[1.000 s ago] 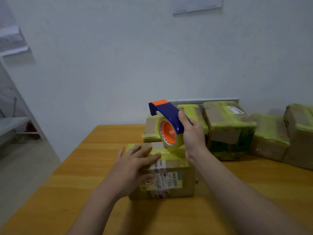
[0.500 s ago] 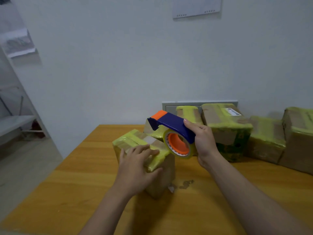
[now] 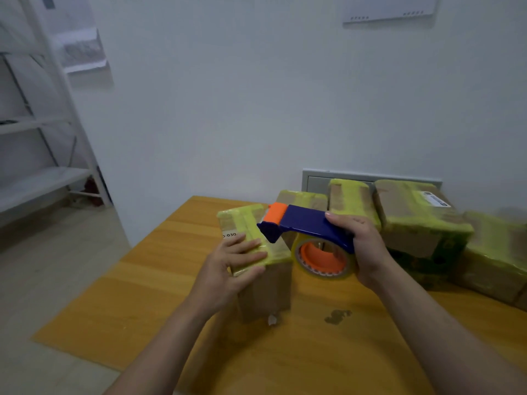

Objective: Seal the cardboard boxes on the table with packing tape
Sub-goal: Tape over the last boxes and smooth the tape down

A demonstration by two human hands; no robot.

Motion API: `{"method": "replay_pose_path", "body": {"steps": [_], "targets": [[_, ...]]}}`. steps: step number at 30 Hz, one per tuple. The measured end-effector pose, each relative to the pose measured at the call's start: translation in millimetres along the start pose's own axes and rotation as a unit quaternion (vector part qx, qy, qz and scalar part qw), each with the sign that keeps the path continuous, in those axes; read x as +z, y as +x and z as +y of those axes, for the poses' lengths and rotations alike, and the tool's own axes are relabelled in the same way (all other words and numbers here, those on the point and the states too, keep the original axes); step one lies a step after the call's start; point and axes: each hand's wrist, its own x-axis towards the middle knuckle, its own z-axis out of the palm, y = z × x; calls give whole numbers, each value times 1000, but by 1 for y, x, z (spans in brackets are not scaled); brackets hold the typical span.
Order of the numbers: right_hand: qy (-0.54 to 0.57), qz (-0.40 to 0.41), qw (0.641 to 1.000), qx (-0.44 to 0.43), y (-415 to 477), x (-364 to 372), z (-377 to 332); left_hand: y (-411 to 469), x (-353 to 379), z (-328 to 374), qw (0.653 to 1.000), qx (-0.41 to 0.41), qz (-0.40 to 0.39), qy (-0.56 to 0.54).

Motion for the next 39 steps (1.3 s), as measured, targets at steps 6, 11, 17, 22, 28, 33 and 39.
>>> {"method": "replay_pose_path", "body": {"steps": [6, 11, 17, 22, 28, 33, 39], "targets": [[-10, -38, 999, 3, 9, -4, 5, 3, -12, 1, 998, 20, -50, 21], [-2, -57, 998, 8, 12, -4, 1, 3, -14, 3, 997, 41, -57, 44], [-3, -98, 995, -13, 15, -3, -3, 20, -26, 35, 963, -118, 31, -239], [20, -137, 990, -27, 20, 3, -12, 28, -33, 52, 876, -219, -17, -430], [-20, -194, 980, -30, 28, 6, -18, 29, -47, 49, 900, -254, 16, -353], [-72, -232, 970, -5, 33, 2, -13, 25, -51, 53, 928, -252, 59, -269], [-86, -235, 968, 16, 34, -9, -10, 14, -51, 49, 928, -272, 85, -240]]}}
